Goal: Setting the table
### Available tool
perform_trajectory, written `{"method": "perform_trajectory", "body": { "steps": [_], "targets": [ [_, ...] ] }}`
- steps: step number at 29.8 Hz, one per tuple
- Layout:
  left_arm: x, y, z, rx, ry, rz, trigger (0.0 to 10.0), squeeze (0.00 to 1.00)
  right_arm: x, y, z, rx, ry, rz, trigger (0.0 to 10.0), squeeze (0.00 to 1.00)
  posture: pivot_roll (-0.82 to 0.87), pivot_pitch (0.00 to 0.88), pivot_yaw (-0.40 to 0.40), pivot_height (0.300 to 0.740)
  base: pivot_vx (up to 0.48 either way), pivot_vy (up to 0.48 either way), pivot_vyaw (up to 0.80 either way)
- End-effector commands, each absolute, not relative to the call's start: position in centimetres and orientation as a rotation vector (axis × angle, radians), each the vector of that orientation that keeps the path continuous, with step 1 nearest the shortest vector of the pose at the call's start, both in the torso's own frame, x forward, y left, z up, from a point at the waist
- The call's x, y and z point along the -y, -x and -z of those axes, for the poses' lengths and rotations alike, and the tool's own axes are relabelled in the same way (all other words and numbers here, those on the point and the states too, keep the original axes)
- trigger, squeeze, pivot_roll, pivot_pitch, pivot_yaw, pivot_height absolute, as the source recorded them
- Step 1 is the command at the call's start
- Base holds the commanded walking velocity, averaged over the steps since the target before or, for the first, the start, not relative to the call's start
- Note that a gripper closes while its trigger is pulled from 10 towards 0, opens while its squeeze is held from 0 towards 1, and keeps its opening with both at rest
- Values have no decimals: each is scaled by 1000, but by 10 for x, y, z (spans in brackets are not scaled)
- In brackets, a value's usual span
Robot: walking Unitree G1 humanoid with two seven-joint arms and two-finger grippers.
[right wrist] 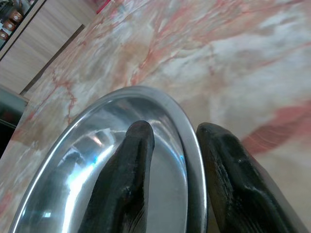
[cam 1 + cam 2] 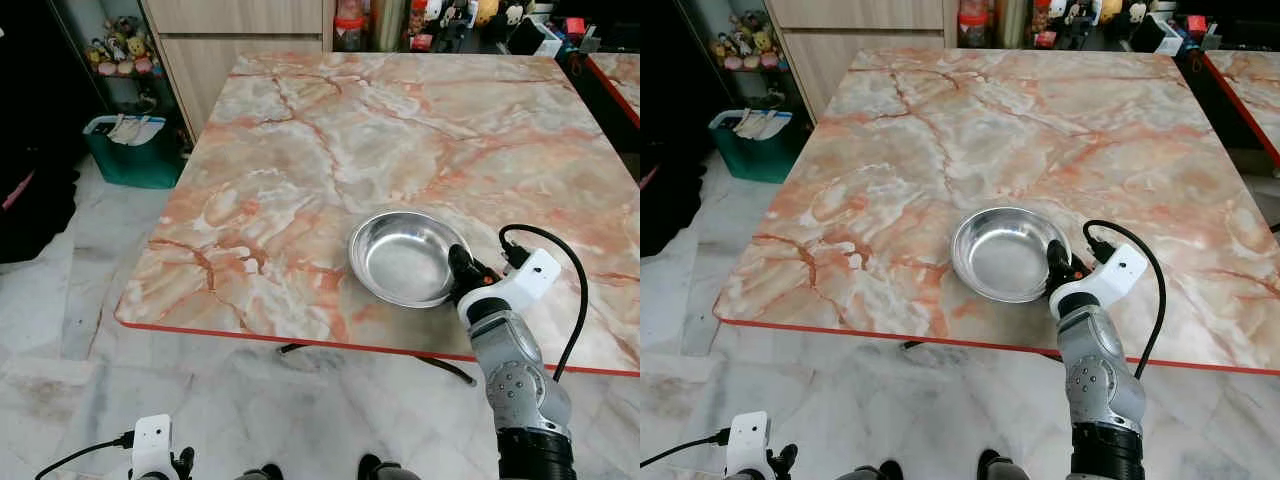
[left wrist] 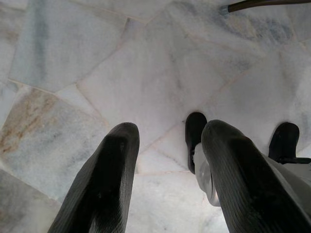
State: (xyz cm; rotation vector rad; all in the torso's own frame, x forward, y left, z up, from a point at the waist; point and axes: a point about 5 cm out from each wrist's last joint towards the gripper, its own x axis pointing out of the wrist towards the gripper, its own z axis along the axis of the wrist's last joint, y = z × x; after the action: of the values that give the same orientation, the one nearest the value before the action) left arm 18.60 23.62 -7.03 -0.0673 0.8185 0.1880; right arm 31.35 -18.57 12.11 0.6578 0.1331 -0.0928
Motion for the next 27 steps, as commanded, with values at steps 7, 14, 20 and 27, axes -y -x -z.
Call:
{"method": "perform_trajectory", "body": {
  "steps": [7, 14, 20, 27],
  "targets": [
    [-233, -182, 73, -826, 99, -200, 10000, 0, 185, -311, -131, -84, -598, 92, 10000, 0, -37, 174, 24, 740, 0, 0, 0],
    [-233, -183, 72, -816, 105, -200, 10000, 0, 184, -311, -144, -13, -609, 81, 10000, 0, -37, 175, 23, 740, 0, 0, 0],
    [-232, -184, 72, -806, 119, -202, 10000, 0, 185, -312, -157, 46, -606, 74, 10000, 0, -37, 174, 21, 740, 0, 0, 0],
    [-231, -183, 73, -808, 118, -204, 10000, 0, 183, -315, -164, 105, -498, 67, 10000, 0, -34, 174, 19, 740, 0, 0, 0]
  ]
}}
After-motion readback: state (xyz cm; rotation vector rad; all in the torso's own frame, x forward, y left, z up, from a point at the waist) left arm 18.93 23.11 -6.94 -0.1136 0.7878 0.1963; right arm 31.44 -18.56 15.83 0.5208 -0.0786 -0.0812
